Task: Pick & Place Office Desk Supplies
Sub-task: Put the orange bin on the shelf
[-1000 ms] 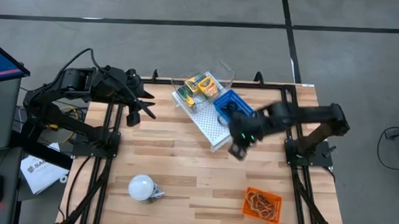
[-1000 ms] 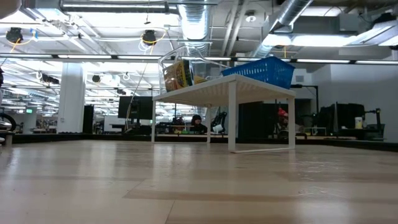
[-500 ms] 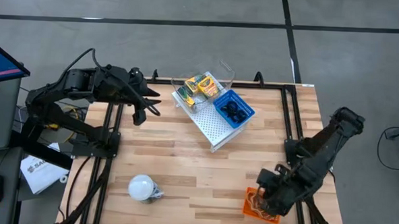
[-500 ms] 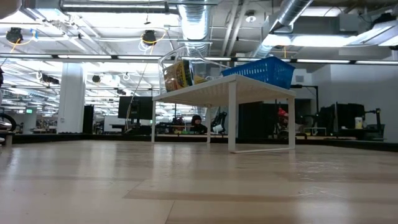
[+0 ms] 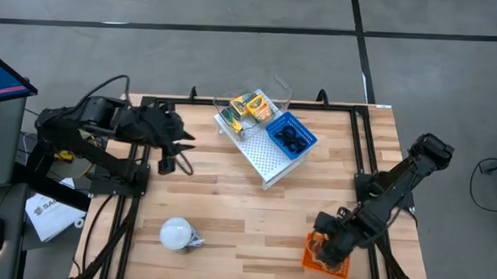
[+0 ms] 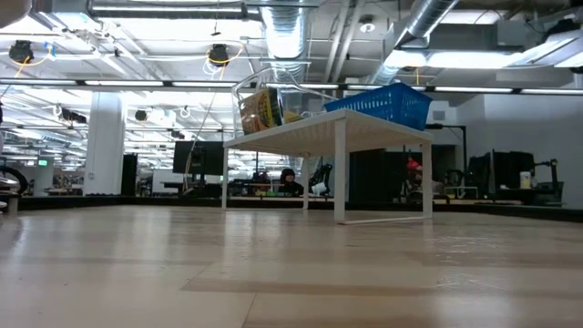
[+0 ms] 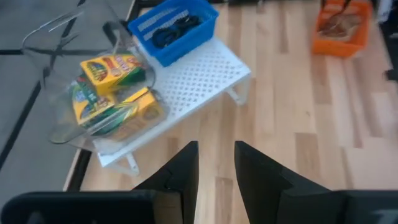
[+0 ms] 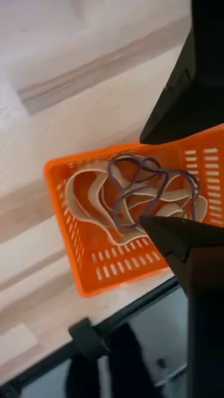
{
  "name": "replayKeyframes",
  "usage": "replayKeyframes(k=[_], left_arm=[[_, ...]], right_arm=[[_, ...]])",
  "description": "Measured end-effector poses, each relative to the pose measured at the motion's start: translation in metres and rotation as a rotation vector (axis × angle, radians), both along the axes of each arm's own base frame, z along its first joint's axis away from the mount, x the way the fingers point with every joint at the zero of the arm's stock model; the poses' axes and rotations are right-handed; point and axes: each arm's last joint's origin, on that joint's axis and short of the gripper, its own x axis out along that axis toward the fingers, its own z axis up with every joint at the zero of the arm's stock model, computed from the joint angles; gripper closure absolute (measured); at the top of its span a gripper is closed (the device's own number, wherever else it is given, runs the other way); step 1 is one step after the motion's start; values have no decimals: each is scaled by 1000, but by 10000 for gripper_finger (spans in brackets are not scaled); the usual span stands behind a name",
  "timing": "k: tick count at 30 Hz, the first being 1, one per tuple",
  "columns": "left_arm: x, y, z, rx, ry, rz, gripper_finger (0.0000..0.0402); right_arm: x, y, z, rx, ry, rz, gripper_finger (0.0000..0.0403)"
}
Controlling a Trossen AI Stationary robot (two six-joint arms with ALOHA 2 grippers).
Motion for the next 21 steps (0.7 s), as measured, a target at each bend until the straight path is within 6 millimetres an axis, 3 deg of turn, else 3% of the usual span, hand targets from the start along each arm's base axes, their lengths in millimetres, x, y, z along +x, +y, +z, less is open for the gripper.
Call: replayKeyframes(k=[9,13,21], left_arm=[[-35,-20,8,-106,-58,-31,309],[-48,-26,7,-128,-82,2,309],[-46,-38,-11,-183,-83,31,309]], right_arm=[[11,-17,-6,-32,67,175,200],[6,-21,-29,-2,106,183,200],[0,-25,-51,24,98,219,211]])
